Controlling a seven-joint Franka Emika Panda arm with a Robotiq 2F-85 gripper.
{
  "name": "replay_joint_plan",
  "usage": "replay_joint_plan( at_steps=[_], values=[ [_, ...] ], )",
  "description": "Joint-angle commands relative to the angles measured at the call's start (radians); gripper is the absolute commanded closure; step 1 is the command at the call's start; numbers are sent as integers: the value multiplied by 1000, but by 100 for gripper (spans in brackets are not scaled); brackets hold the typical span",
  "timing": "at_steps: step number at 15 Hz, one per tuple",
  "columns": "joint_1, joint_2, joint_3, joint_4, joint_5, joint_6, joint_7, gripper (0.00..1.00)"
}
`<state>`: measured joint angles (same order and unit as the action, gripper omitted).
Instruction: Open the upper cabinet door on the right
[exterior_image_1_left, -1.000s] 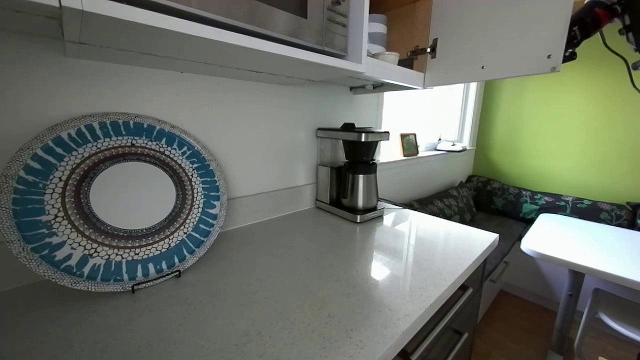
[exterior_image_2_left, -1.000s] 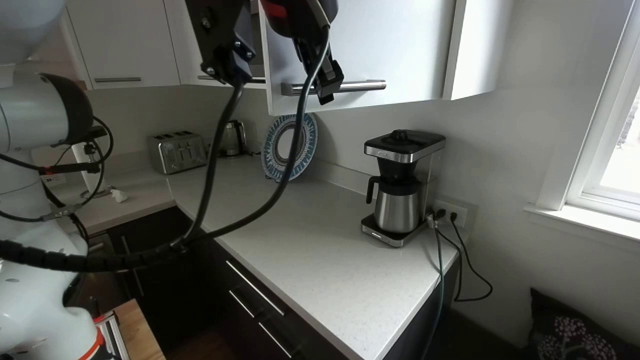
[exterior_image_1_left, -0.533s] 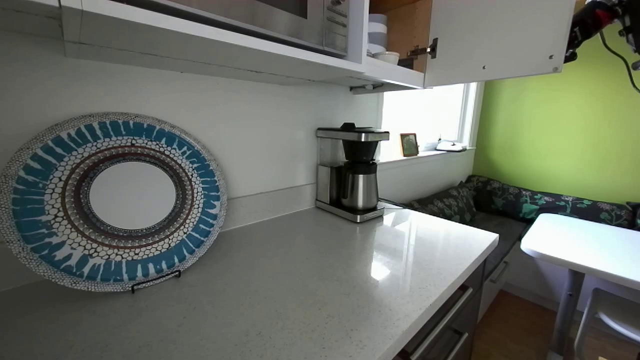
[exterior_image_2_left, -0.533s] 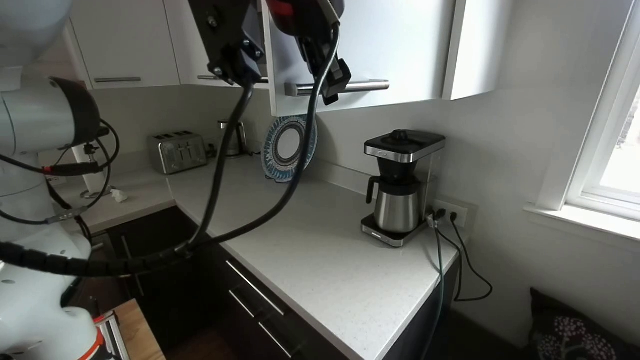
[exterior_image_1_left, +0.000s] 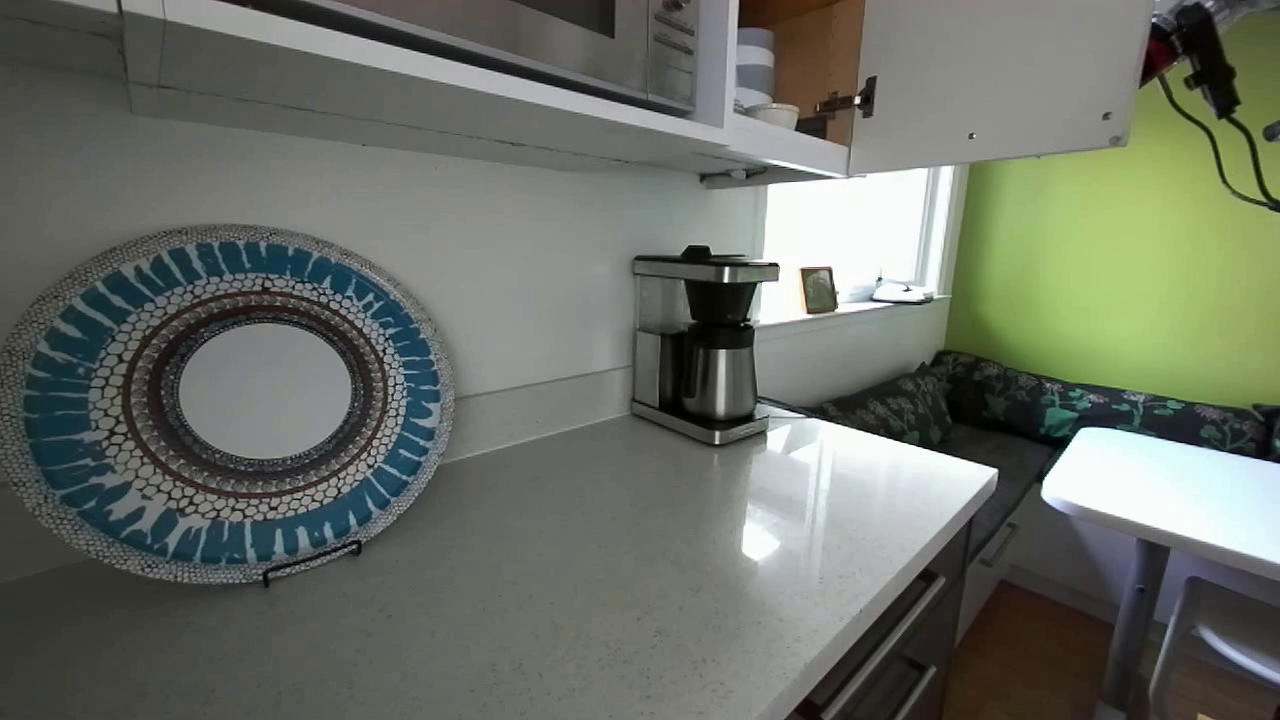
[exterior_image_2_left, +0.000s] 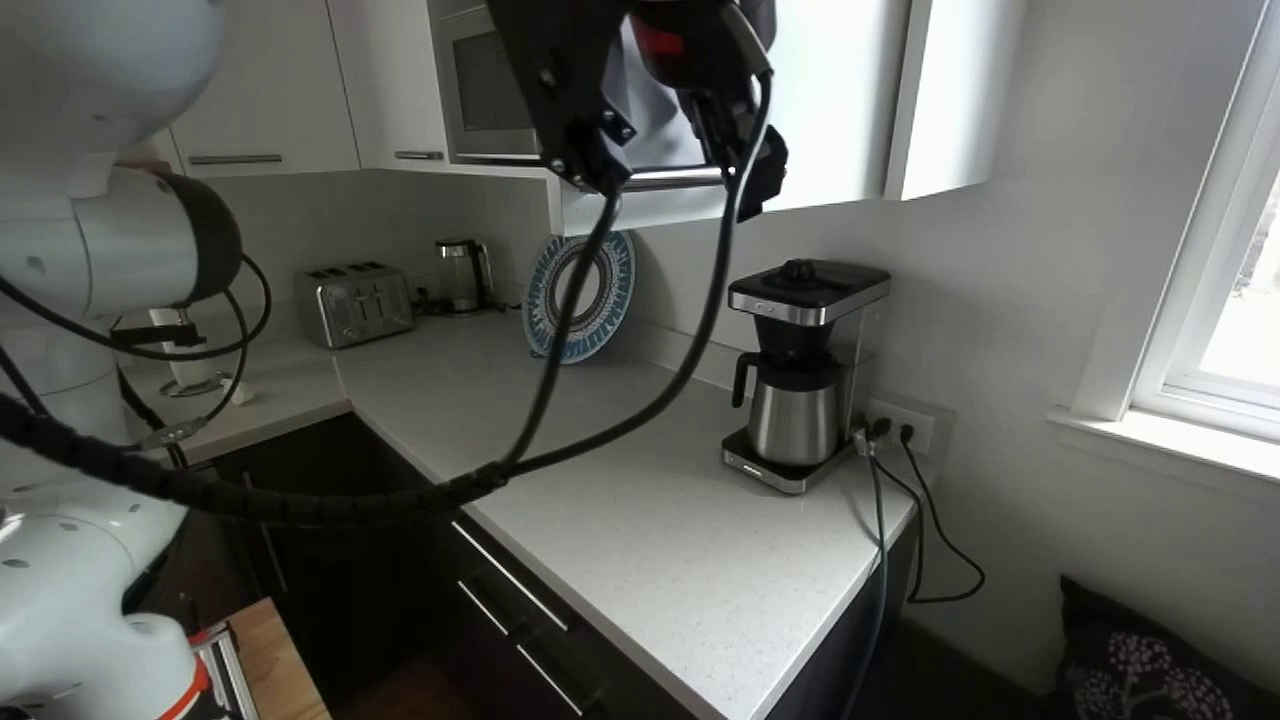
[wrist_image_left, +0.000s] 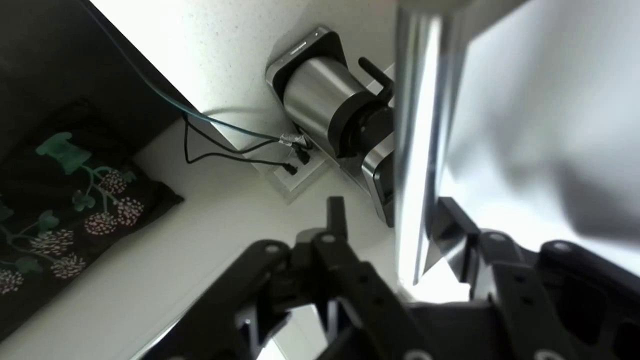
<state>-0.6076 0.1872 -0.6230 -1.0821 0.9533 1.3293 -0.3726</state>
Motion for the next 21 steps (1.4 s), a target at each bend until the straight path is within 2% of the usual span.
replay_joint_plan(
  at_steps=[1, 3, 4, 9, 14, 21],
  values=[
    [-66, 72, 75, 77, 32, 56, 72, 19],
    [-98, 78, 113, 94, 37, 64, 95, 4],
    [-115, 83, 132, 101, 40, 61, 104, 0],
    [-194, 88, 200, 162, 24, 8, 111, 0],
    [-281, 98, 229, 225, 9, -42, 95, 0],
    [-406, 79, 256, 286, -8, -195, 50, 0]
  ],
)
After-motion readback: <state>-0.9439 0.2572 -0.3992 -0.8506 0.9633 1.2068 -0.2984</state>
